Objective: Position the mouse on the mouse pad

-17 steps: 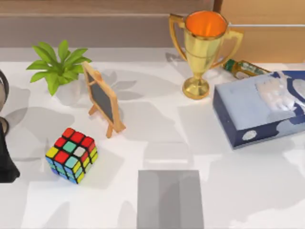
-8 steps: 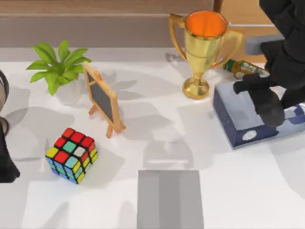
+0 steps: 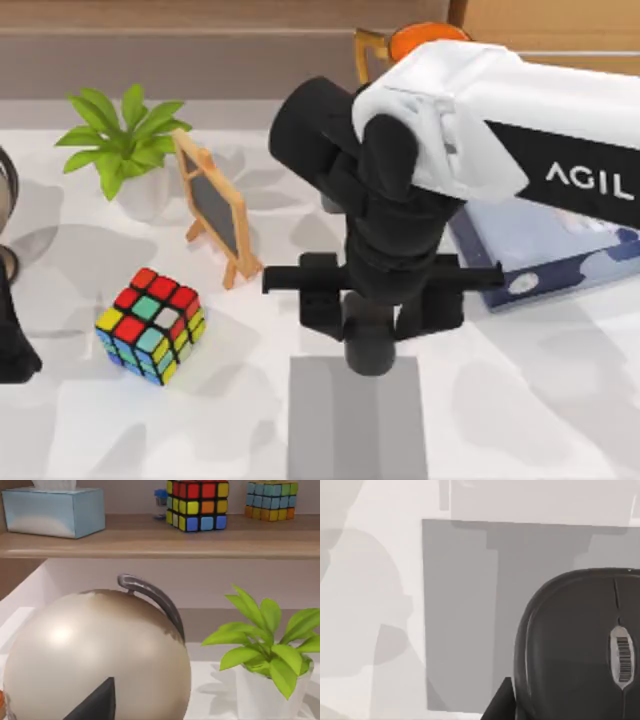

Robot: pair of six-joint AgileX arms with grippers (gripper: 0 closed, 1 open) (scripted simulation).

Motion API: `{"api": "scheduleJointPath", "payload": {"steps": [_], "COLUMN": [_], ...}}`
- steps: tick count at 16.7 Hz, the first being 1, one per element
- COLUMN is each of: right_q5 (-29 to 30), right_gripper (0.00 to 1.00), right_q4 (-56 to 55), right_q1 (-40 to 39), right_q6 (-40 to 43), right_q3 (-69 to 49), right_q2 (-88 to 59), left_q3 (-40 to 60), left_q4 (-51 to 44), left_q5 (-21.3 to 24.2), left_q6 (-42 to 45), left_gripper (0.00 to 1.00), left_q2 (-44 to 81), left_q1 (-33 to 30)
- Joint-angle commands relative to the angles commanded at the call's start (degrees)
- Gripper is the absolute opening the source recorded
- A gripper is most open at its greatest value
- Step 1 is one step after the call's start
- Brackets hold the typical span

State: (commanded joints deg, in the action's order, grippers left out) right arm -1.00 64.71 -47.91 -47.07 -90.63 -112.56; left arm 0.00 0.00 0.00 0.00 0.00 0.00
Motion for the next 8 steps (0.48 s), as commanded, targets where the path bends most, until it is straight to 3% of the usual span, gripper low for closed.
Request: {"api": "scheduleJointPath", "payload": {"steps": [3, 8], "right_q5": [-0.22, -0.29], "right_gripper": [0.0, 0.0], "right_q4": [-0.82, -0.96], "right_q1": [-3.19, -3.78], "right_q6": [-5.51, -6.45], "right_q3": [2.18, 2.81], "right_q2": [-1.58, -1.89], "left_q3": [0.0, 0.0], "left_q4": [0.0, 0.0], "left_q5": [0.0, 0.0], "left_q6": [0.0, 0.0], "left_gripper": [1.0, 1.0], "left_q2": [0.0, 0.0], "left_q1": [0.0, 0.0]}}
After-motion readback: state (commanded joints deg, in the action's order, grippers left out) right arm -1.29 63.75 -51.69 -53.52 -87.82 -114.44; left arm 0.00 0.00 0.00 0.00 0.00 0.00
